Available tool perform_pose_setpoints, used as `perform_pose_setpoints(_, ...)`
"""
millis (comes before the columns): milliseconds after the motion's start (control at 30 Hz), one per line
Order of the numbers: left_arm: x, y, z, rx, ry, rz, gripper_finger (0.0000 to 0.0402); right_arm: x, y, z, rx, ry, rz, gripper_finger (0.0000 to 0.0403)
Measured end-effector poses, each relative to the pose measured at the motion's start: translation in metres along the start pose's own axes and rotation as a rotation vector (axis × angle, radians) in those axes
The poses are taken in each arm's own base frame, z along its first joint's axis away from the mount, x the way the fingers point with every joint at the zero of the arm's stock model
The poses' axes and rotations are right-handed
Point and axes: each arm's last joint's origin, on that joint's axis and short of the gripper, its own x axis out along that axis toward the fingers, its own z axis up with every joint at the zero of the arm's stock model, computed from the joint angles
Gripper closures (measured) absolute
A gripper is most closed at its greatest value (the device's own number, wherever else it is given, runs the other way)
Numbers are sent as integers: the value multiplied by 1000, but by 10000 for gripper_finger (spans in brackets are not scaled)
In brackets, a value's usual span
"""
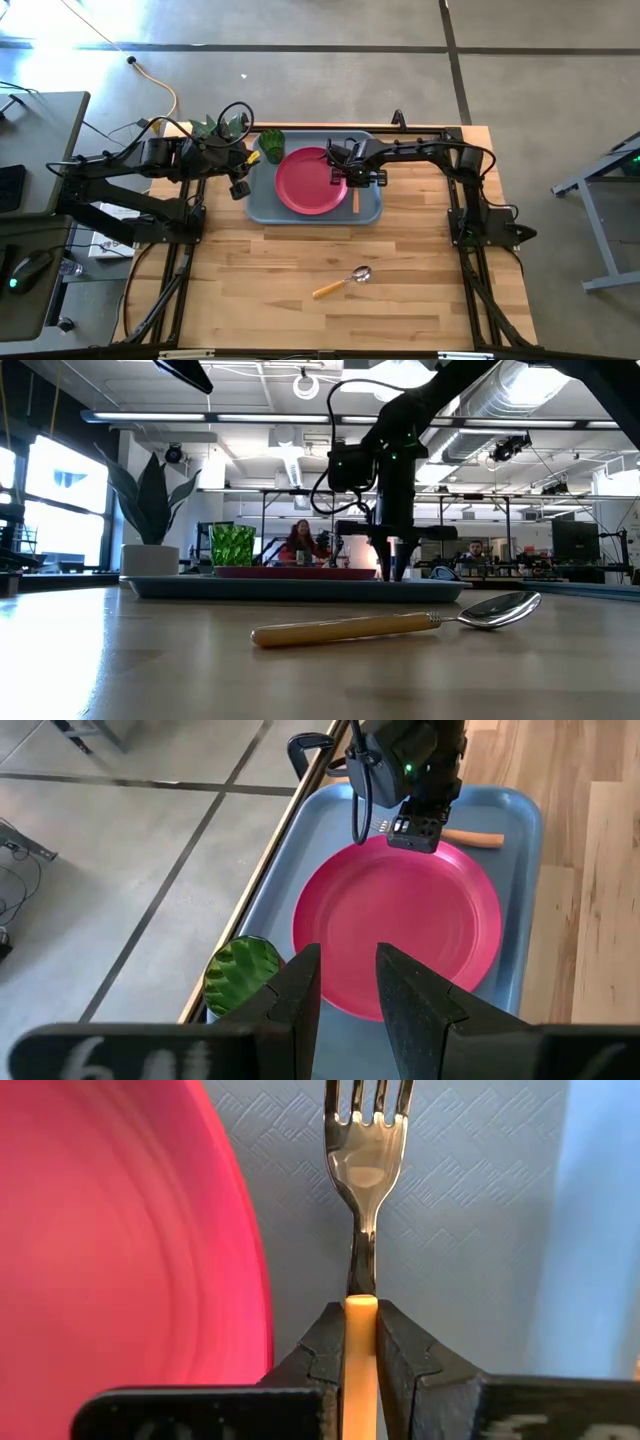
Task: Pick and place plate/cup/fork/spoon on tray
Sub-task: Put the orange fork on the blue tray to the right of the pink plate
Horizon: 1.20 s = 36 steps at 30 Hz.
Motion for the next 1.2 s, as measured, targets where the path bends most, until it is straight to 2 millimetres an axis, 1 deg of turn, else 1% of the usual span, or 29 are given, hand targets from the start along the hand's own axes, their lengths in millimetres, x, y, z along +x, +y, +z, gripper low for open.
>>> perform_pose_setpoints(200, 0, 0, 0, 0, 0, 0, 312, 0, 0, 0, 0, 0, -2, 352)
perform_pose_setpoints(300, 0, 0, 0, 0, 0, 0, 312, 0, 0, 0, -1, 0, -2, 343)
perform_pose_setpoints(767, 0, 0, 0, 0, 0, 0, 312, 0, 0, 0, -20, -12, -6, 340)
perform_pose_setpoints(1200, 0, 0, 0, 0, 0, 0, 312, -1, -1, -1, -20, 20, -1, 339)
